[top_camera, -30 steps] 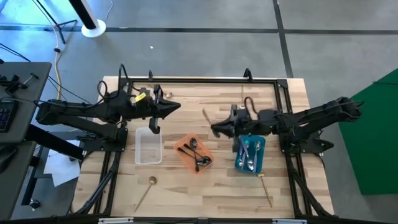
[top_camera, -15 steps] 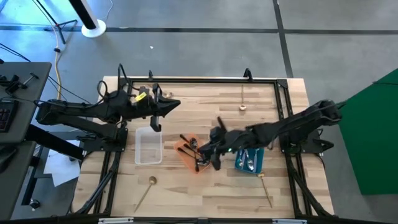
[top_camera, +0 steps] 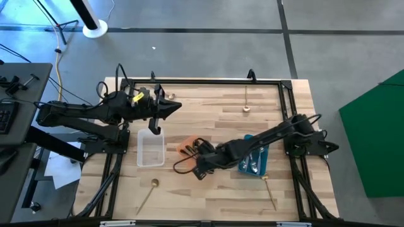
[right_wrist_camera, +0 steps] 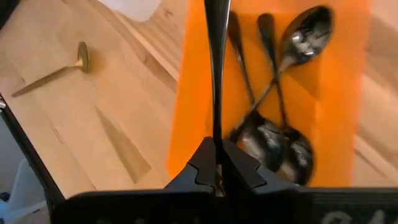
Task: Sort silverware by color (type)
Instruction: Put the black spoon into the orange bin
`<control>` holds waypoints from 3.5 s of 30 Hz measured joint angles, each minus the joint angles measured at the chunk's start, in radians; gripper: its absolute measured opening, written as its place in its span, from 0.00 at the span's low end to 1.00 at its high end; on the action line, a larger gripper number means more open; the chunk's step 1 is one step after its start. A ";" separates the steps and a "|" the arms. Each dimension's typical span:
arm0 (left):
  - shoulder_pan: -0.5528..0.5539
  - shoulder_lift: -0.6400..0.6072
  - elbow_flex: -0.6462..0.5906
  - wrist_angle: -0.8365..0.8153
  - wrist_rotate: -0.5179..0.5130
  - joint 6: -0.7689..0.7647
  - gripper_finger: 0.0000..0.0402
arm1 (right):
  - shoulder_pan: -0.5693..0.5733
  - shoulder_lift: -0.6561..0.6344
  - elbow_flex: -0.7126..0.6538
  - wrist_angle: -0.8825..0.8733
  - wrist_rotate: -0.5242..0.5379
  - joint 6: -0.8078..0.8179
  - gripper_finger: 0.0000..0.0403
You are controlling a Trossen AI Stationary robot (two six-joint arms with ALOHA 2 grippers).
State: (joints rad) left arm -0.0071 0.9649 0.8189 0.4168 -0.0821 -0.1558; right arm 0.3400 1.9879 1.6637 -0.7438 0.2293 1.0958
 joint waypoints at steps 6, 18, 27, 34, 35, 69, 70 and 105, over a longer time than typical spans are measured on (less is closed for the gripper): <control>0.000 0.000 0.000 -0.002 0.000 -0.051 0.00 | -0.021 0.075 0.040 0.017 -0.037 -0.001 0.00; 0.000 0.000 0.000 -0.001 0.001 -0.052 0.00 | -0.103 0.095 0.039 0.010 -0.104 -0.228 0.00; 0.000 0.001 0.000 -0.001 0.001 -0.052 0.00 | -0.130 0.095 -0.004 -0.041 -0.143 -0.292 0.00; 0.000 0.001 0.000 -0.001 0.001 -0.052 0.00 | -0.152 0.095 -0.063 0.022 -0.158 -0.295 0.00; 0.000 0.001 0.000 -0.001 0.001 -0.052 0.00 | -0.156 0.095 -0.068 0.026 -0.159 -0.306 0.00; 0.000 0.001 0.000 -0.009 0.001 -0.051 0.00 | -0.179 0.092 -0.189 0.151 -0.176 -0.309 0.00; 0.000 0.001 0.000 -0.009 0.001 -0.051 0.00 | -0.179 0.092 -0.189 0.151 -0.176 -0.309 0.00; 0.000 0.001 0.000 -0.009 0.001 -0.051 0.00 | -0.177 0.094 -0.190 0.149 -0.159 -0.292 0.00</control>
State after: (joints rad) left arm -0.0071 0.9657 0.8188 0.4080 -0.0814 -0.2070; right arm 0.1631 2.0819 1.4742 -0.5944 0.0704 0.8040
